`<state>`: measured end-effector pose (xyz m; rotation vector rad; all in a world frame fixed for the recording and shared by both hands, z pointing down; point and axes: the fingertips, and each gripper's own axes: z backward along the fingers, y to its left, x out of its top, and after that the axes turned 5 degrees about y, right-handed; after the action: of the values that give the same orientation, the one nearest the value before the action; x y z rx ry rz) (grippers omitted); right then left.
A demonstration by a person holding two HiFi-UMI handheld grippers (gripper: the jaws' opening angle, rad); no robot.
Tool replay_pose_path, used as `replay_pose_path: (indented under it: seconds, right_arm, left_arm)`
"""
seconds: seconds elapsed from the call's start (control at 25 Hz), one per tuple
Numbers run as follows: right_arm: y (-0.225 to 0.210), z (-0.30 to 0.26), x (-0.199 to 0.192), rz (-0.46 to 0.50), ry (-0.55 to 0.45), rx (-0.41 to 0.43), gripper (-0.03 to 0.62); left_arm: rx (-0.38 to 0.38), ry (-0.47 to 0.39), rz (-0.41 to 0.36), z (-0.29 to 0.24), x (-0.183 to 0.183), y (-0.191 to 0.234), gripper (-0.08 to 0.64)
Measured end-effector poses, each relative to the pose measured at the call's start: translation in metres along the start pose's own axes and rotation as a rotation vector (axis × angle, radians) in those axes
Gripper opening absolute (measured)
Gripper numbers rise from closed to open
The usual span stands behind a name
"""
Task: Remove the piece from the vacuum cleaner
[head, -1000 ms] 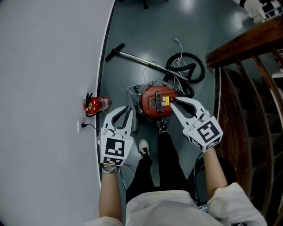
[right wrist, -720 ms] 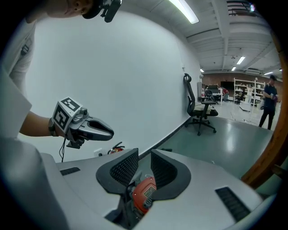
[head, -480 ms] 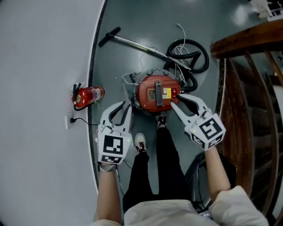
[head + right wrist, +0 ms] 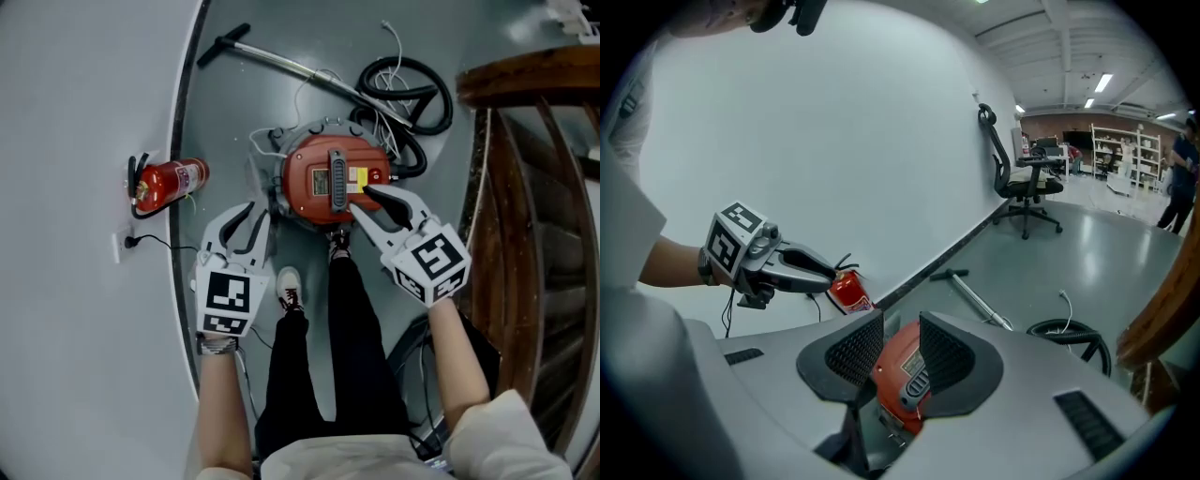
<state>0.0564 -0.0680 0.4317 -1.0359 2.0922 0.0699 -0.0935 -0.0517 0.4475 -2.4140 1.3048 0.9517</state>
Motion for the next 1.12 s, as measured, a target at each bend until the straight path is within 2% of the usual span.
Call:
replay_pose_path:
  seconds: [0.24, 0.56, 0.92, 1.12]
  right_arm:
    - [-0.012, -0.027, -0.036, -0.048, 0.038, 0.023, 0.138]
    - [-0.022, -0.055, -0.08, -0.107, 0.105, 0.053, 0.152]
    - [-0.023, -0.08, -0.105, -0.154, 0.13, 0.055, 0.206]
    - [-0.023, -0.09, -0.119, -0.169, 0.146, 0.047, 0.218]
  left_arm:
    - [0.009, 0.032, 0.016, -0.031, -0.034, 0.001, 0.084]
    - [0.001, 0.109, 0.126, -0.066, -0.087, -0.007, 0.106]
    - [0.025, 0.203, 0.154, -0.097, -0.129, -0.003, 0.12]
    - [0.065, 0.265, 0.159, -0.112, -0.146, -0.003, 0.126]
